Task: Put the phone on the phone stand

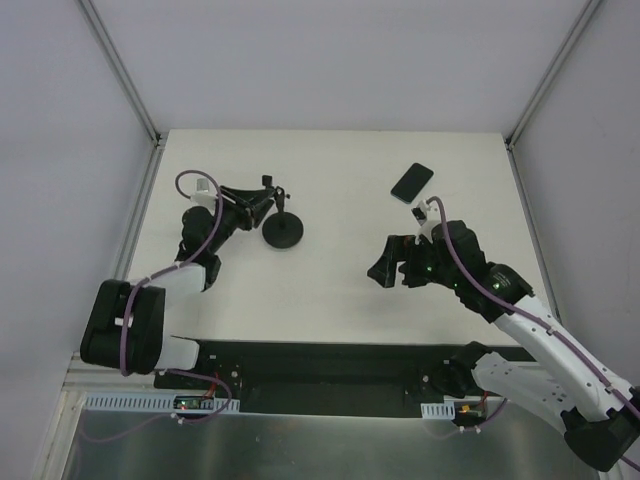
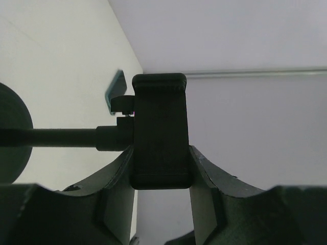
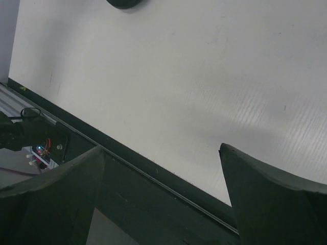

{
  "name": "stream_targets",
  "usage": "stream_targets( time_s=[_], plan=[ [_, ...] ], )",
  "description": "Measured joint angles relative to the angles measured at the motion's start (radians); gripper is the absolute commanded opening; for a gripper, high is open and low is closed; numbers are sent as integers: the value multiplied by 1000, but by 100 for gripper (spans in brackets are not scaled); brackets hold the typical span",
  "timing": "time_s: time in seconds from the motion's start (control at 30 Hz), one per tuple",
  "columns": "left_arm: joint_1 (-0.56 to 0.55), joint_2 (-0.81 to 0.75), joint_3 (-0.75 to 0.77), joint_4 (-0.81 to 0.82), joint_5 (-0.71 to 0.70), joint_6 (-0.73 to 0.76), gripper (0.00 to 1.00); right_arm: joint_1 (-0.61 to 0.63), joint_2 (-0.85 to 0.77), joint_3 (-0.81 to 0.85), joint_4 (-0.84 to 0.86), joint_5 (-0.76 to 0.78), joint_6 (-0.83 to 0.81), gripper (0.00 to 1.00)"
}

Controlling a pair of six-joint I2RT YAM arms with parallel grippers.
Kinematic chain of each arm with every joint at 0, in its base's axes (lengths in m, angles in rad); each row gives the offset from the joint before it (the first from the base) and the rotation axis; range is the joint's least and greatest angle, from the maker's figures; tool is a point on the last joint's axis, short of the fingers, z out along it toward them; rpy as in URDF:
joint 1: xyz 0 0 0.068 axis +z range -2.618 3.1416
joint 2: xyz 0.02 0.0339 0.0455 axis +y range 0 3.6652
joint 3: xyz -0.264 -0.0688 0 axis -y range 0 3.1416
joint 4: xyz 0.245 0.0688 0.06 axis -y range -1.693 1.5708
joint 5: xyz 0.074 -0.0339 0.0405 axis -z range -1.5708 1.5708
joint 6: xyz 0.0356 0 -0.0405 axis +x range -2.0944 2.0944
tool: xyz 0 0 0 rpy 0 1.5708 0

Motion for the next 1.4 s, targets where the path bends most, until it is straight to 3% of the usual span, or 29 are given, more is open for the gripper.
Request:
stream_targets(
  time_s=[0.13,0.27,0.53,0.6,0.63,0.67,0.7,0.73,0.87,0.97,1.1,1.23,1.4],
  plan=[
    [-153,-189,-126,-10,-145,27,0,71,41,0,28,37,9,96],
    [-232,-309,-151,-58,-262,89,0,127,72,-5,53,75,26,96],
    [-242,-270,-253,25,-331,94,0,237,123,-32,155,174,145,96],
    [-241,-258,-284,61,-337,76,20,264,143,-33,183,196,177,96],
    [-241,-258,-290,72,-337,74,38,283,158,-33,202,208,192,96],
    [-242,-258,-296,84,-336,74,62,302,175,-32,218,222,204,96],
    [-242,-259,-306,96,-336,72,94,317,192,-32,235,234,216,96],
    [-242,-262,-314,103,-334,72,99,328,206,-32,248,242,230,96],
    [-229,-369,-359,100,-287,58,99,359,241,-63,381,279,326,96],
    [-202,-545,-356,-48,-222,110,99,369,260,-83,490,309,385,96],
    [-173,-816,-230,-454,-177,302,99,373,333,-80,655,326,428,96],
    [-167,-1038,-24,-848,-238,564,99,382,467,-23,767,325,465,96],
    [-168,-1142,88,-1116,-342,773,99,403,634,89,870,332,522,96]
  ],
)
